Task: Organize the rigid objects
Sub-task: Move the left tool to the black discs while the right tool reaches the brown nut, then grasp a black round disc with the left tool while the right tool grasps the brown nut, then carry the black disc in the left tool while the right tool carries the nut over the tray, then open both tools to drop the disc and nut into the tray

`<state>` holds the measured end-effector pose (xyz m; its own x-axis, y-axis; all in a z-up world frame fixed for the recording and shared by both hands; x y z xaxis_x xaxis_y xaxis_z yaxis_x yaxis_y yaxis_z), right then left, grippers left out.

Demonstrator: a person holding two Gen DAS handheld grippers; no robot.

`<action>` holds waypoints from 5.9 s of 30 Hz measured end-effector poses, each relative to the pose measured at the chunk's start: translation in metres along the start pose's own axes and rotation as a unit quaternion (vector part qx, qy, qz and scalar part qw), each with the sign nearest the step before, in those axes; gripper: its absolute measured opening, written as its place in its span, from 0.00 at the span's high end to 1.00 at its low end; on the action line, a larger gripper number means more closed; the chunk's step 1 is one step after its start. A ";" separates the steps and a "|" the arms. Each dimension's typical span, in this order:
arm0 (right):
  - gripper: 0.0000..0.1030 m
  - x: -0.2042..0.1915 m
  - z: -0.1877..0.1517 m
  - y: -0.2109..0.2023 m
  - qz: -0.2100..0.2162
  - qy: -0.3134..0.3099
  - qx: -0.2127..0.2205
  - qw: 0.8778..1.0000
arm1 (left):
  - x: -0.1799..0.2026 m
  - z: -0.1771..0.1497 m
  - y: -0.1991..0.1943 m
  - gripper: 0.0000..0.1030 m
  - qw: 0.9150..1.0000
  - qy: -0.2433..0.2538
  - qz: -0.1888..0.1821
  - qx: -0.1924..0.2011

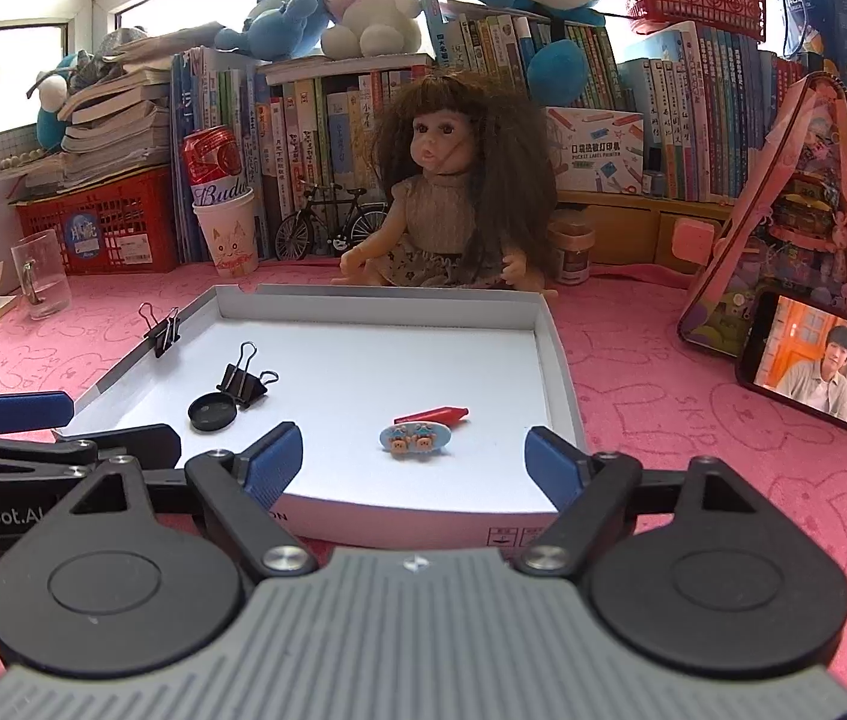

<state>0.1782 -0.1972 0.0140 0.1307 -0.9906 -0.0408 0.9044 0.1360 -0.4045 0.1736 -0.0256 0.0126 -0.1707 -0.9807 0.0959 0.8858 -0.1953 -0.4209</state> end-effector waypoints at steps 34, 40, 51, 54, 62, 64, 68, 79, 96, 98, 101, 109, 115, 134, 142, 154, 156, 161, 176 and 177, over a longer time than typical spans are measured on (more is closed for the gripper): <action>0.11 -0.007 -0.060 -0.064 -0.015 -0.033 0.024 0.999 | 0.018 -0.067 -0.070 0.28 0.998 0.043 -0.031 0.023; 0.15 -0.008 -0.067 -0.069 -0.006 -0.037 0.026 0.999 | 0.017 -0.074 -0.074 0.50 0.998 0.043 -0.034 0.018; 0.65 -0.011 -0.072 -0.055 -0.011 -0.051 -0.006 0.999 | 0.033 -0.084 -0.073 0.56 0.996 0.078 -0.049 0.007; 0.66 -0.012 -0.072 -0.054 -0.009 -0.055 -0.006 0.998 | 0.035 -0.084 -0.071 0.56 0.995 0.082 -0.050 0.007; 0.67 -0.012 -0.072 -0.048 -0.009 -0.056 -0.012 0.998 | 0.037 -0.085 -0.063 0.56 0.994 0.105 -0.035 0.009; 0.67 -0.012 -0.072 -0.048 -0.009 -0.056 -0.012 0.998 | 0.034 -0.084 -0.063 0.62 0.994 0.100 -0.032 0.011; 0.67 -0.012 -0.072 -0.047 -0.010 -0.053 -0.012 0.998 | 0.036 -0.083 -0.069 0.72 0.993 0.107 -0.047 0.021; 0.67 -0.011 -0.072 -0.046 -0.009 -0.052 -0.012 0.999 | 0.049 -0.081 -0.079 0.73 0.988 0.127 -0.080 0.038; 0.67 -0.009 -0.072 -0.047 -0.012 -0.045 -0.010 0.999 | 0.050 -0.094 -0.090 0.72 0.985 0.123 -0.119 0.012; 0.67 -0.009 -0.072 -0.047 -0.012 -0.045 -0.010 0.999 | 0.050 -0.095 -0.089 0.72 0.986 0.121 -0.118 0.011; 0.67 -0.010 -0.072 -0.047 -0.012 -0.047 -0.010 0.999 | 0.053 -0.097 -0.086 0.69 0.985 0.125 -0.115 0.010; 0.67 -0.009 -0.073 -0.048 -0.012 -0.045 -0.010 0.999 | 0.054 -0.097 -0.075 0.71 0.989 0.100 -0.104 0.002; 0.74 -0.006 -0.069 -0.051 -0.010 -0.027 -0.008 1.000 | 0.048 -0.082 -0.081 0.71 0.991 0.091 -0.092 0.025; 0.75 0.003 -0.003 -0.013 -0.007 0.017 0.024 1.000 | 0.018 0.005 -0.016 0.71 0.998 0.034 -0.028 0.035; 0.75 0.002 -0.003 0.037 -0.006 0.033 -0.017 0.999 | 0.005 0.012 0.036 0.71 1.000 0.022 0.000 -0.002; 0.75 0.012 -0.015 0.070 -0.018 0.064 -0.058 0.996 | -0.005 -0.003 0.073 0.71 0.999 0.009 0.020 -0.047; 0.75 0.012 -0.016 0.072 -0.019 0.063 -0.060 0.996 | -0.005 -0.005 0.076 0.71 0.998 0.010 0.023 -0.052; 0.75 0.011 -0.016 0.074 -0.023 0.057 -0.062 0.996 | -0.003 -0.010 0.083 0.71 0.998 0.008 0.026 -0.064; 0.36 0.009 -0.007 0.056 -0.013 0.053 -0.046 0.997 | 0.001 -0.004 0.062 0.58 0.999 0.018 0.014 -0.047; 0.35 0.009 -0.006 0.053 -0.011 0.053 -0.044 0.998 | 0.001 -0.003 0.059 0.56 0.999 0.019 0.011 -0.045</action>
<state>0.2246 -0.1995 -0.0132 0.0628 -0.9902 -0.1250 0.8668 0.1162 -0.4850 0.2240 -0.0383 -0.0148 -0.1690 -0.9842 0.0520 0.8475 -0.1720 -0.5022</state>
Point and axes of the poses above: each gripper's, at about its wrist camera, not at the fingertips, and y roughly the way its jaws point, x to its right, z to its top, the point moved 7 cm from there along y, roughly the way its jaws point, and after that the axes turned 6 degrees about x, right-handed, at the moved point
